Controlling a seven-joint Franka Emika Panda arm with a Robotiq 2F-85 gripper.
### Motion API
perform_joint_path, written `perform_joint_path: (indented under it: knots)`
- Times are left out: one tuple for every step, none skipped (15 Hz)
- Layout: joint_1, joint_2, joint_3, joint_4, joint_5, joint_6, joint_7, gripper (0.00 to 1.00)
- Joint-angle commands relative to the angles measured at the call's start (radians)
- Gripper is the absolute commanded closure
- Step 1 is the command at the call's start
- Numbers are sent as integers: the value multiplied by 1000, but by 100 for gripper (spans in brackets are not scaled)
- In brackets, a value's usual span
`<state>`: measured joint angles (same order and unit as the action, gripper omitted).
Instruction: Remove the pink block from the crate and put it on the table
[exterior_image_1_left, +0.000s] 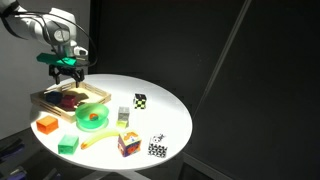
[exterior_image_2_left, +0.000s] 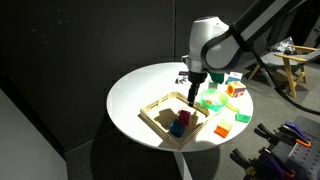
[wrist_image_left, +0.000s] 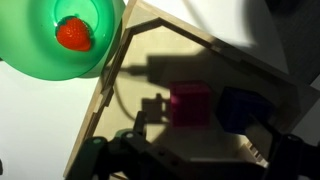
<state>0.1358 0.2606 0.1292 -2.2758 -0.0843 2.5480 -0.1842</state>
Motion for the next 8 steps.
perform_joint_path:
  knots:
    - [5,48,-7,39,-36,22,26,0]
    - [6,60,-8,45,-40,28,26,0]
    - [7,72,-9,49,-43,34,25,0]
    - [9,84,-11,55,-48,37,27,0]
    - [11,94,-12,59,-55,42,28,0]
    - [12,105,-13,64,-62,46,29,0]
    - [15,115,-15,68,-68,51,31,0]
    - [17,123,-16,70,-75,56,32,0]
